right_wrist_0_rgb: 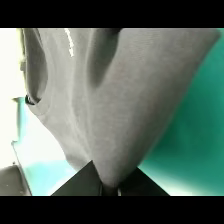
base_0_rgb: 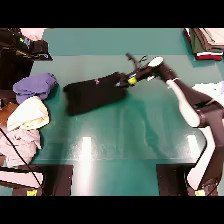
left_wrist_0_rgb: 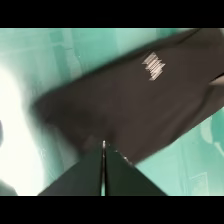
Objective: Fold the shirts.
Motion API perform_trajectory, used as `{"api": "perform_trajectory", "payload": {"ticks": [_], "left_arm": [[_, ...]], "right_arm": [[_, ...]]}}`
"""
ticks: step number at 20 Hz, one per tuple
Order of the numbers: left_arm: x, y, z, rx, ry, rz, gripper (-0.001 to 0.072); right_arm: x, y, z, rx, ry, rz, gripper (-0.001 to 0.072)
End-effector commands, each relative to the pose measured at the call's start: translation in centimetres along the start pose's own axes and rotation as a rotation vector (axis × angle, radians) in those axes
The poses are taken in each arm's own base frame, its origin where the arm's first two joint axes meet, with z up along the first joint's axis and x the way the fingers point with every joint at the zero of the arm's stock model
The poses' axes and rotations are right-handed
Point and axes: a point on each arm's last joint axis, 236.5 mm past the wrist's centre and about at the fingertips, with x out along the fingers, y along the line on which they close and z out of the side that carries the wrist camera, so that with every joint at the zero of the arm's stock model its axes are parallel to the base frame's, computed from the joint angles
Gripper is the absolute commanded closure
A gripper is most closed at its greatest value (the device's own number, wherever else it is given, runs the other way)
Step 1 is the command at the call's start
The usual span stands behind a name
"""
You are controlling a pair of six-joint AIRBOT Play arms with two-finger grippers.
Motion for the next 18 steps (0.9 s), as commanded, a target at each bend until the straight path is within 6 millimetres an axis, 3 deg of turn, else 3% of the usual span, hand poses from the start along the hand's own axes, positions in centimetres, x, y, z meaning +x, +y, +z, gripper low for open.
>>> {"api": "perform_trajectory", "payload": {"ticks": [1, 3, 6, 10, 13, 15, 18], "left_arm": [[0.0, -0.1, -0.3, 0.0, 0.011, -0.004, 0.0684], [0.0, -0.4, -0.2, -0.001, 0.009, -0.016, 0.0684], [-0.1, -1.1, -0.1, -0.002, 0.006, -0.045, 0.0684], [-0.2, -2.4, -0.2, -0.004, 0.007, -0.099, 0.0685], [-0.3, -3.3, -0.1, -0.004, 0.005, -0.138, 0.0685], [-0.3, -3.6, -0.1, -0.007, 0.003, -0.151, 0.0685], [-0.3, -3.7, -0.1, -0.012, 0.003, -0.156, 0.0685]], "right_arm": [[-11.7, -2.5, 2.4, -0.022, -0.133, -0.144, 0.07], [-20.0, -5.2, 2.8, 0.002, -0.237, -0.301, 0.0699], [-32.2, -8.7, 1.2, 0.06, -0.389, -0.501, 0.0699], [-44.9, -12.4, -2.8, 0.21, -0.599, -0.635, 0.0699], [-51.0, -15.3, -6.8, 0.35, -0.699, -0.688, 0.0699], [-53.0, -16.2, -8.7, 0.398, -0.725, -0.701, 0.0699], [-54.7, -15.5, -9.5, 0.404, -0.768, -0.709, 0.0699]]}}
